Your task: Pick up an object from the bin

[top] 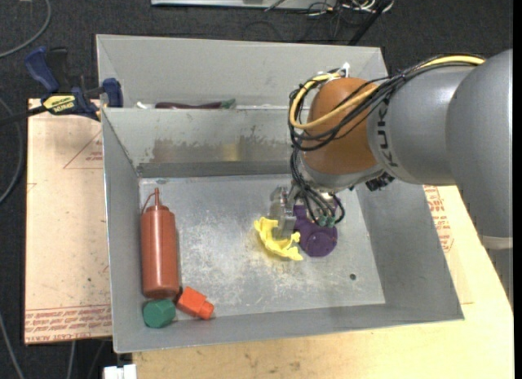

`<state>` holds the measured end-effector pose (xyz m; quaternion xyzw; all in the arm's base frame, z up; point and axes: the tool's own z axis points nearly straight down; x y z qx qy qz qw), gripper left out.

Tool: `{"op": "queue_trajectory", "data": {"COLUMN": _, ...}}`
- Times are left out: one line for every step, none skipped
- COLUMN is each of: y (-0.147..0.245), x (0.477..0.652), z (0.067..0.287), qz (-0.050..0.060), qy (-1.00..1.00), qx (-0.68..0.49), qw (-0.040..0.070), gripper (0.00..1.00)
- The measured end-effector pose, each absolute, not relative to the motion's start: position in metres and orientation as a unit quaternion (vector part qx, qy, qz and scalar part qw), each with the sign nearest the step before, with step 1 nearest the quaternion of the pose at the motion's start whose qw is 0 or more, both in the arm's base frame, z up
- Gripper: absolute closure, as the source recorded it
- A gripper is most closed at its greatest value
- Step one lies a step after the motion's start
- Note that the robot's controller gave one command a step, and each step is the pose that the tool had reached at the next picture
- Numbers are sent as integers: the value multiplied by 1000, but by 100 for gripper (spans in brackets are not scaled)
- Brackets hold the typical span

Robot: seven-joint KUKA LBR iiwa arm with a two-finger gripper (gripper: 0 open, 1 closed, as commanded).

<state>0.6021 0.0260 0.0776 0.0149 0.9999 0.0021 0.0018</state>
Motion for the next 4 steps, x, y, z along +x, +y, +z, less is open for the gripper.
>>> {"op": "queue_trajectory", "data": {"y": 26, "x": 602, "z": 78, "qz": 2, "qy": 1000, "qx": 15, "qw": 2, "gripper": 100}}
{"op": "queue_trajectory", "data": {"y": 28, "x": 604, "z": 173, "qz": 3, "qy": 1000, "qx": 11, "qw": 3, "gripper": 100}}
{"op": "queue_trajectory", "data": {"y": 28, "x": 604, "z": 173, "qz": 3, "qy": 1000, "qx": 11, "qw": 3, "gripper": 100}}
{"op": "queue_trajectory", "data": {"y": 26, "x": 608, "z": 292, "qz": 3, "qy": 1000, "qx": 23, "qw": 6, "gripper": 100}}
